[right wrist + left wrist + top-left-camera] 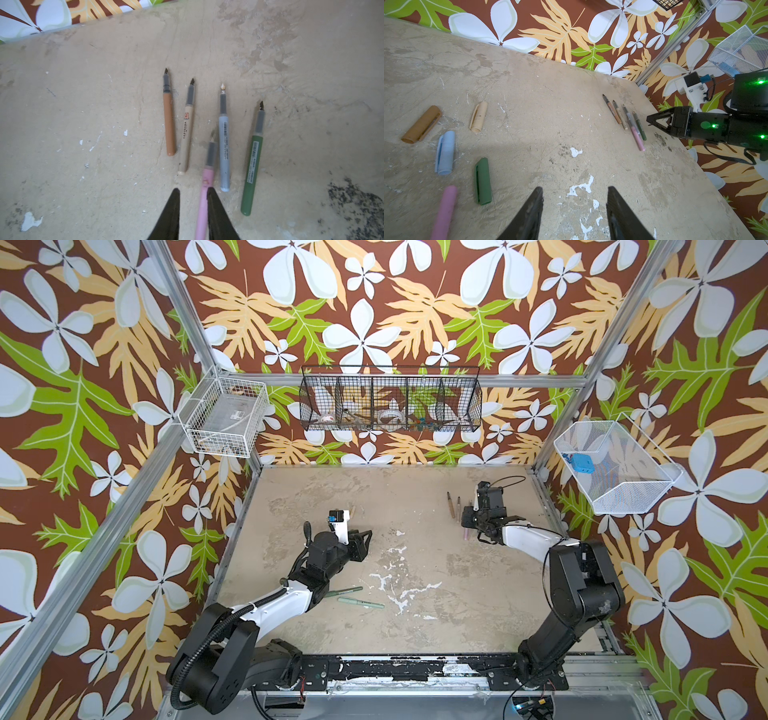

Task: Open the pen caps
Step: 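Set the uncapped pink pen beside the other pens and open the right gripper, then move the left gripper to the light-green pen while the right gripper withdraws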

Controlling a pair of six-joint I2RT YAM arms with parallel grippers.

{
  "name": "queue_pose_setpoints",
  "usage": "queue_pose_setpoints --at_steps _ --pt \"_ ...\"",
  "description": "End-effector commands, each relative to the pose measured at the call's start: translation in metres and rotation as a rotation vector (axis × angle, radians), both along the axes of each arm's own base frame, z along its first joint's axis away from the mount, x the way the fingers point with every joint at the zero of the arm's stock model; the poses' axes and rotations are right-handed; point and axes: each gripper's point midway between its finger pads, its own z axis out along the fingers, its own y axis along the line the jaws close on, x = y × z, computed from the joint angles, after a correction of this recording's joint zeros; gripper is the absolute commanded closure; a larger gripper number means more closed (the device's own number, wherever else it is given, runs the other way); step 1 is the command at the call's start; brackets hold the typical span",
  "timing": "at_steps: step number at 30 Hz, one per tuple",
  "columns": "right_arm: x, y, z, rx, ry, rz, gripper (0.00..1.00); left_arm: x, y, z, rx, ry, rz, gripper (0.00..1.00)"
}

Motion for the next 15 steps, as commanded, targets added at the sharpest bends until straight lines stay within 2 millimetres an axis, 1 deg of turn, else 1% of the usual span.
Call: queue_pose_setpoints --at_steps 1,3,5,7,10,12,13,15 --pt "0.0 0.001 -0.002 -0.001 0.006 0.0 0.75 0.001 0.0 0.011 -0.014 -0.041 0.002 0.49" --pt "-0.001 0.001 -0.004 -0.008 0.016 0.002 0.75 0.0 0.001 0.012 -0.016 -0.045 0.004 0.49" --pt "-0.005 0.002 0.001 -0.003 -0.001 0.006 0.75 0.0 0.001 0.014 -0.017 -0.049 0.005 0.49" --pt "-0.011 0.005 0.014 0.006 -0.041 0.01 0.75 0.0 0.001 0.013 -0.017 -0.048 0.005 0.48" --pt "-0.025 0.012 0.042 0.017 -0.106 0.024 0.73 0.001 0.0 0.012 -0.019 -0.042 0.001 0.49" --pt "-0.036 0.022 0.059 0.043 -0.144 0.055 0.67 0.001 -0.001 0.012 -0.02 -0.042 -0.003 0.49" --pt "-0.041 0.028 0.063 0.056 -0.149 0.073 0.65 0.0 -0.003 0.013 -0.021 -0.044 -0.009 0.49" --pt "-0.052 0.042 0.075 0.092 -0.167 0.118 0.65 -0.003 -0.007 0.017 -0.014 -0.061 -0.024 0.49"
